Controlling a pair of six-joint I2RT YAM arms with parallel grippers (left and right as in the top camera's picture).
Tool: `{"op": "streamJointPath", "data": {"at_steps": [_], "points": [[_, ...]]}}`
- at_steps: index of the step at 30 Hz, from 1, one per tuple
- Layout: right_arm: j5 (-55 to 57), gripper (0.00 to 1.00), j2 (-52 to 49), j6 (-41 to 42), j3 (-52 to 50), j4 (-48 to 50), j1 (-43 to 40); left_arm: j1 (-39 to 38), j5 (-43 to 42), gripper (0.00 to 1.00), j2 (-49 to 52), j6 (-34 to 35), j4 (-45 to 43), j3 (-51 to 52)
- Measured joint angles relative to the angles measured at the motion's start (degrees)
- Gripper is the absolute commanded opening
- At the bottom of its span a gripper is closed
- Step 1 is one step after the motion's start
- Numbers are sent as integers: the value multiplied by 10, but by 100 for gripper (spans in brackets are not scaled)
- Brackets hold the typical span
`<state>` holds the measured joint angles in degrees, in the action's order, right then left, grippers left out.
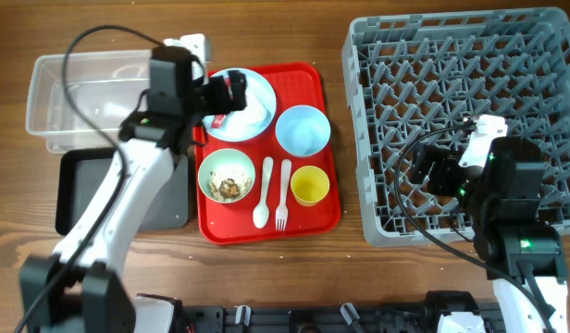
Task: Sort waste into correct bins and load items into the dishwasher rack
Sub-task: 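Move the left gripper to the white plate and grasp the napkin and ketchup packet, then carry the napkin and packet with the left gripper into the clear bin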
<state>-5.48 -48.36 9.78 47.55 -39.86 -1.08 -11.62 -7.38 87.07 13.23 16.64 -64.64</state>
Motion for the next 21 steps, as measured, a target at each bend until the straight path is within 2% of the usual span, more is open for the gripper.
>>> {"op": "streamJointPath", "data": {"at_steps": [3,6,7,8,9,11,12,15,17,18,21], "points": [[0,100,-2,0,1,-1,0,-27,6,95,85,0,-71,-4],[0,100,-3,0,1,-2,0,-44,7,91,163,4,-103,-4],[0,100,-3,0,1,-2,0,-49,7,83,190,5,-110,-4],[0,100,-3,0,1,-2,0,-51,7,72,219,6,-111,-4],[0,100,-3,0,1,-2,0,-52,7,49,231,5,-111,-4],[0,100,-3,0,1,-2,0,-52,7,12,255,9,-111,-4],[0,100,-3,0,1,-2,0,-52,9,5,258,8,-111,-4],[0,100,-3,0,1,-2,0,-52,10,4,256,9,-116,-4],[0,100,-3,0,1,-2,0,-49,11,7,244,8,-115,-4],[0,100,-3,0,1,-2,0,-42,11,15,220,9,-111,-4],[0,100,-3,0,1,-2,0,0,25,15,111,9,-82,-5]]}}
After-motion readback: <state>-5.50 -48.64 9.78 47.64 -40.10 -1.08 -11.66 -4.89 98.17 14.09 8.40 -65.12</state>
